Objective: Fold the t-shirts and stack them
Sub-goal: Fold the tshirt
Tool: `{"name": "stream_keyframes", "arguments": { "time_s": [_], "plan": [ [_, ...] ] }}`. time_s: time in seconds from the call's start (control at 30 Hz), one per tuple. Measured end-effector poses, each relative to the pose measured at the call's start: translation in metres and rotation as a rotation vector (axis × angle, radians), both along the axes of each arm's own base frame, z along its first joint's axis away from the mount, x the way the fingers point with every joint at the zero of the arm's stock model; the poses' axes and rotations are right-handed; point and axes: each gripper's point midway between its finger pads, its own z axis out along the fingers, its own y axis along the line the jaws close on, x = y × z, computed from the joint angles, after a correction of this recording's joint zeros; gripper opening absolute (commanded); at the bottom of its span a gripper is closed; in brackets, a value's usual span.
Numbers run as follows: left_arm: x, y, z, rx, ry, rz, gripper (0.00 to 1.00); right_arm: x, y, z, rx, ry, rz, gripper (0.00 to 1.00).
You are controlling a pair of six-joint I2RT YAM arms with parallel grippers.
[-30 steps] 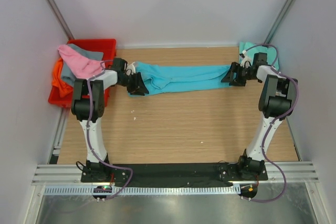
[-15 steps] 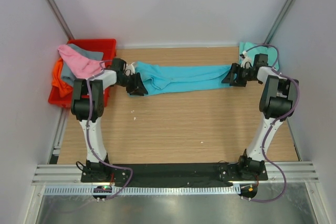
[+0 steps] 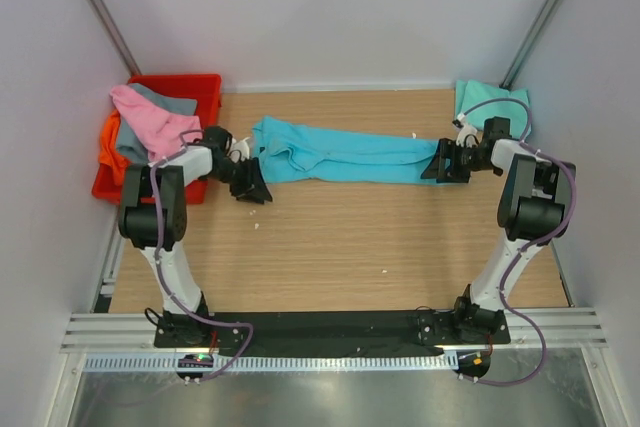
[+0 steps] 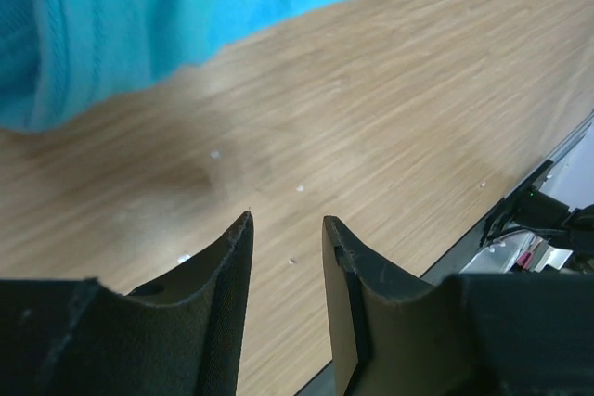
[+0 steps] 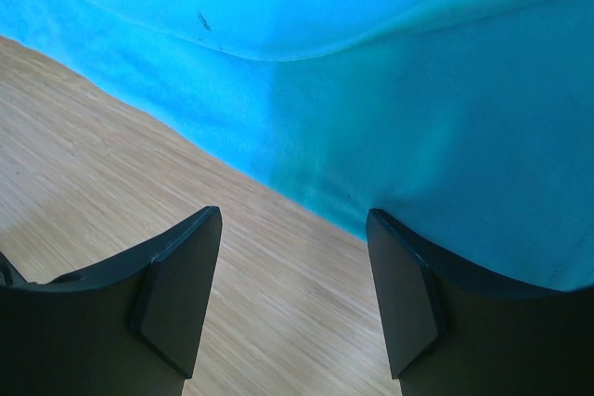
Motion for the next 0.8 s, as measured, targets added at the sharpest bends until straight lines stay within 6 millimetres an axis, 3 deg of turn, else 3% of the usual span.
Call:
{"name": "stream_keyframes", "arguments": {
  "time_s": [0.13,0.27,0.4,0.5,0.6,0.7,0.8],
  "plan": [
    [0.004,0.001,0.028,0.001,-0.081,-0.007,0.38,-0.008,0.001,0.001,0.003,0.025,0.003,0.70],
    [0.030,0.000,0.060,0.006,-0.196,-0.009,0.38,-0.016,0.003,0.002,0.006,0.063,0.001,0.71],
    [0.054,0.002,0.073,0.024,-0.270,-0.008,0.37,-0.022,0.002,0.005,0.002,0.097,-0.005,0.71],
    [0.073,0.002,0.066,0.031,-0.284,-0.004,0.36,-0.018,0.000,0.011,-0.006,0.092,-0.008,0.71],
    [0.087,0.002,0.045,0.032,-0.259,0.003,0.36,-0.011,-0.002,0.018,-0.013,0.071,-0.009,0.71],
    [0.086,0.003,0.020,0.041,-0.197,0.015,0.36,-0.002,-0.004,0.026,-0.016,0.048,-0.013,0.71],
    [0.084,0.005,0.010,0.050,-0.173,0.020,0.36,0.006,-0.006,0.032,-0.020,0.021,-0.023,0.71]
  ]
}}
